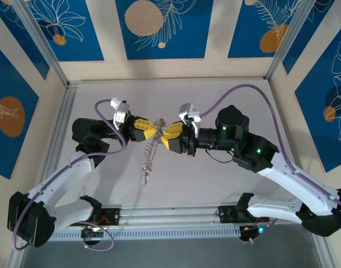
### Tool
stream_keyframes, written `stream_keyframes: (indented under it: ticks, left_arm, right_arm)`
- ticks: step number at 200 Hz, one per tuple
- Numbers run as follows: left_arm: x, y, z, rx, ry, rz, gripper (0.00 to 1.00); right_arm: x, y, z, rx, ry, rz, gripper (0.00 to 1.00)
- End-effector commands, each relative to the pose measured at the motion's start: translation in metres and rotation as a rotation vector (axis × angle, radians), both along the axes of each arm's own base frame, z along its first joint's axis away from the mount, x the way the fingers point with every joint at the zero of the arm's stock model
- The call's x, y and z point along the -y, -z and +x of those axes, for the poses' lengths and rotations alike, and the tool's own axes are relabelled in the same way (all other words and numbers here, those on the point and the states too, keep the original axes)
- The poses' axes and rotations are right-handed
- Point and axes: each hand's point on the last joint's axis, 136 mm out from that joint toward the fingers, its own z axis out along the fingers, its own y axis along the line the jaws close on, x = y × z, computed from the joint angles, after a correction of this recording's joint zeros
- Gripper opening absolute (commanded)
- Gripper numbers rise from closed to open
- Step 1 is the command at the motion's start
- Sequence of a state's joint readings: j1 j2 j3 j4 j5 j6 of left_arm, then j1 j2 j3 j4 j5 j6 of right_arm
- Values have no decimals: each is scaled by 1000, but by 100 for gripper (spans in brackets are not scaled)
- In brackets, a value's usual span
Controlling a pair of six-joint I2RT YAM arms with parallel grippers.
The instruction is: Put the keys on the keyring
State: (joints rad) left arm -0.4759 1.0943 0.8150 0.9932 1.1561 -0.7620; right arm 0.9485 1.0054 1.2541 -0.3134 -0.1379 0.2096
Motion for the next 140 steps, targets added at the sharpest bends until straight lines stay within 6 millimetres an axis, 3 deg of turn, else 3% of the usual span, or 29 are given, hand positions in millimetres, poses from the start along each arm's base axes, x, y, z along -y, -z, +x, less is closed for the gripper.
stream_keyframes:
  ticks: [1,83,109,140]
  left_arm:
    - [-7,-20,-16,87,10,-59,0]
    - [-6,-21,-19,90,-1,-69,0]
    - [-6,-21,-18,91,-8,-75,0]
    - [-6,-23,-16,90,-15,-84,0]
  right_arm:
    - [10,-4,5,25,46,0,34]
    - [-13,-10,18,32,9,55,34]
    - [-19,-6,20,21,-4,51,30]
    - [-22,1,21,11,-7,33,16]
